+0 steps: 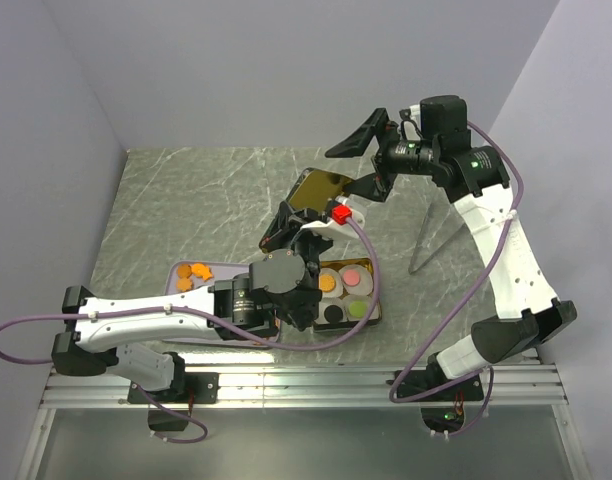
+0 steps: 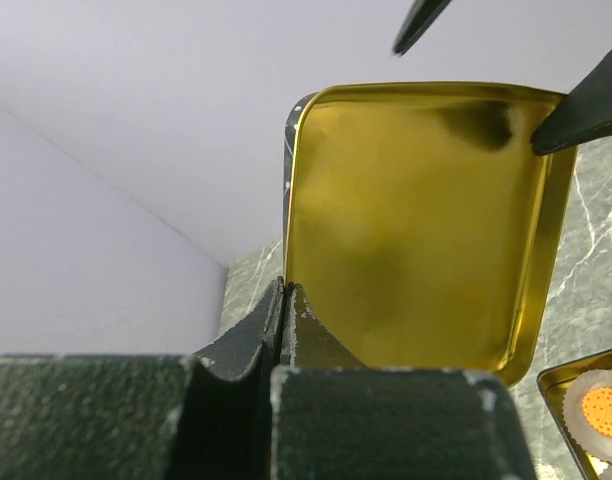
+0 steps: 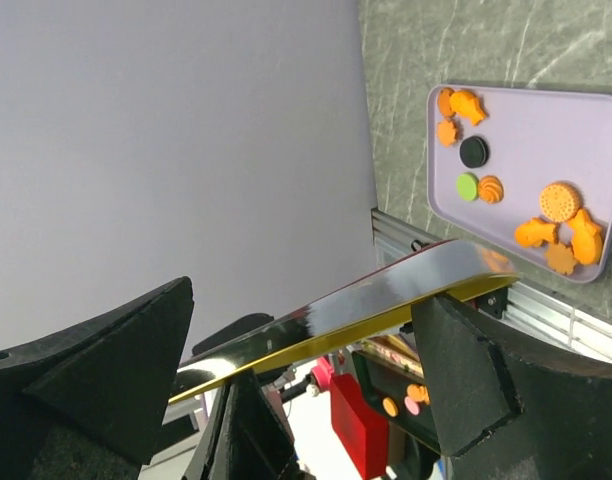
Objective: Pack the cookies
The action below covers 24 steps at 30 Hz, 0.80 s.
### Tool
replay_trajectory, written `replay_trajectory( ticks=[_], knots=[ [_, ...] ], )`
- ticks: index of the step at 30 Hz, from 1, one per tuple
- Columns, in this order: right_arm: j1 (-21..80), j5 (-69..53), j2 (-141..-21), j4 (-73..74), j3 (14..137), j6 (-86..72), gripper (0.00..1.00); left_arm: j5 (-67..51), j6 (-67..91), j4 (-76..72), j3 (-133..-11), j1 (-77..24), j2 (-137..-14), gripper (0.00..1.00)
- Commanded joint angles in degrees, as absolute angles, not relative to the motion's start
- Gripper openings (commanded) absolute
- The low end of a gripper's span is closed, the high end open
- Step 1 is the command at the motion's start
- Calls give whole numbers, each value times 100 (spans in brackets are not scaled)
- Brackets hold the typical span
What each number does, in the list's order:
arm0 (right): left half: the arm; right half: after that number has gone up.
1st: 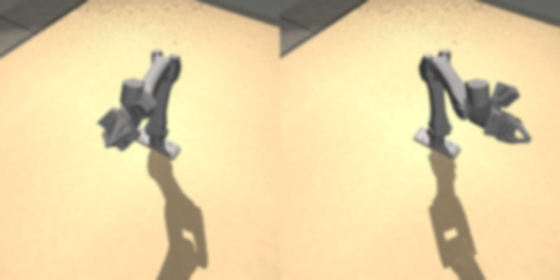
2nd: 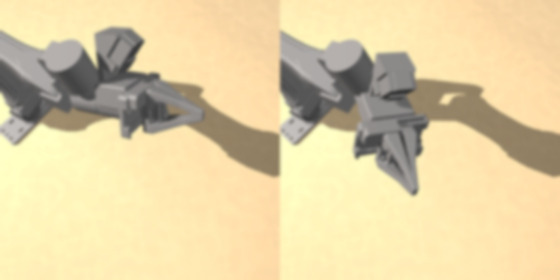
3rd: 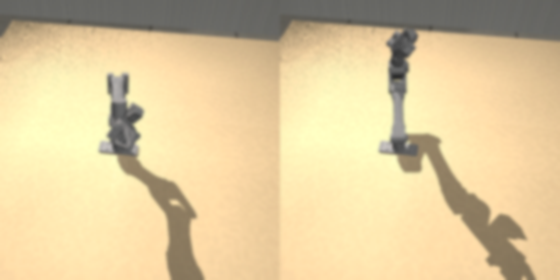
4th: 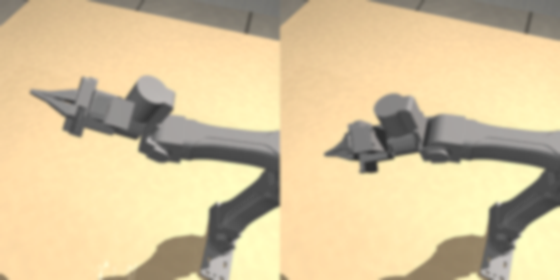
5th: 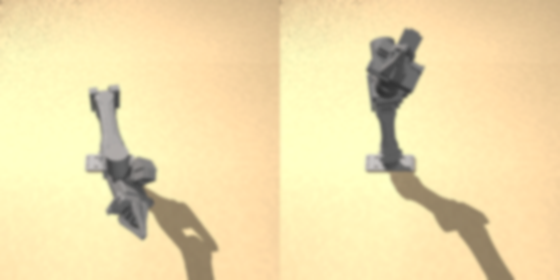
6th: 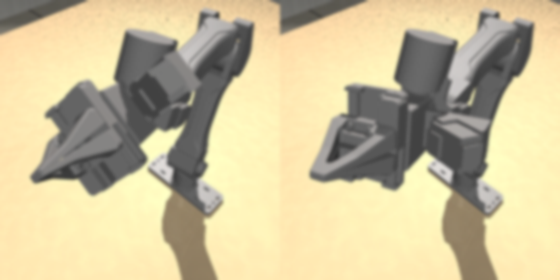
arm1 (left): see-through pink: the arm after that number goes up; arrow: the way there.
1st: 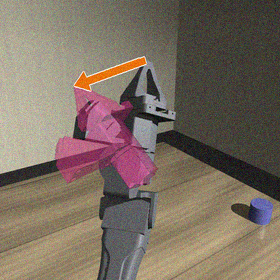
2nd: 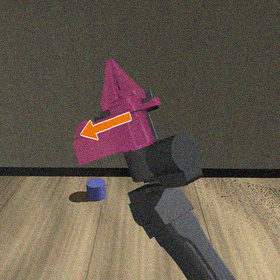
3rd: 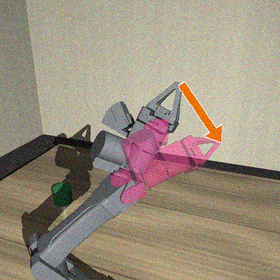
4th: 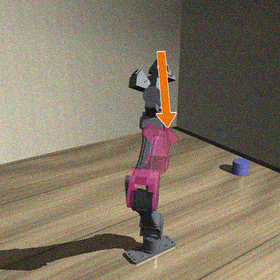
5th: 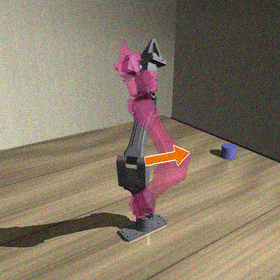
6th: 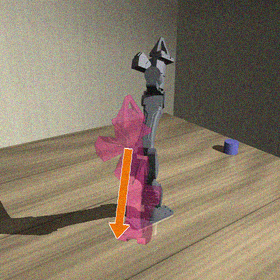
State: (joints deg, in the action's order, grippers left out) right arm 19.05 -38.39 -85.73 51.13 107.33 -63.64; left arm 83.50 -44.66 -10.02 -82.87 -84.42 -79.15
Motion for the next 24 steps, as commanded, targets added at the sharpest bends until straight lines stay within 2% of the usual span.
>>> replay_trajectory(
  ticks=[1,7,9,18,19,21,22,24],
  knots=[
    [2187,-3928,-8543,5221,10960,-6346,96,8332,-4903,-1563,-8534,-8508,-7989,0],
    [2584,-3973,-8499,5396,10688,-6267,96,8271,-5290,-1836,-8481,-8525,-8033,0],
    [2715,-3973,-8508,5475,10591,-6162,93,8235,-5562,-2108,-8490,-8525,-8086,0],
    [2848,-4139,-8508,5379,10265,-6047,60,8209,-6486,-3041,-8455,-8561,-8244,0],
    [2848,-4148,-8517,5388,10257,-6038,53,8200,-6512,-3085,-8455,-8561,-8253,0],
    [2856,-4192,-8508,5335,10231,-6055,46,8191,-6617,-3155,-8481,-8561,-8270,0],
    [2856,-4236,-8517,5291,10213,-6064,38,8191,-6662,-3251,-8490,-8561,-8288,0],
    [2865,-4271,-8517,5230,10195,-6082,28,8191,-6802,-3339,-8490,-8552,-8332,0]
  ],
)
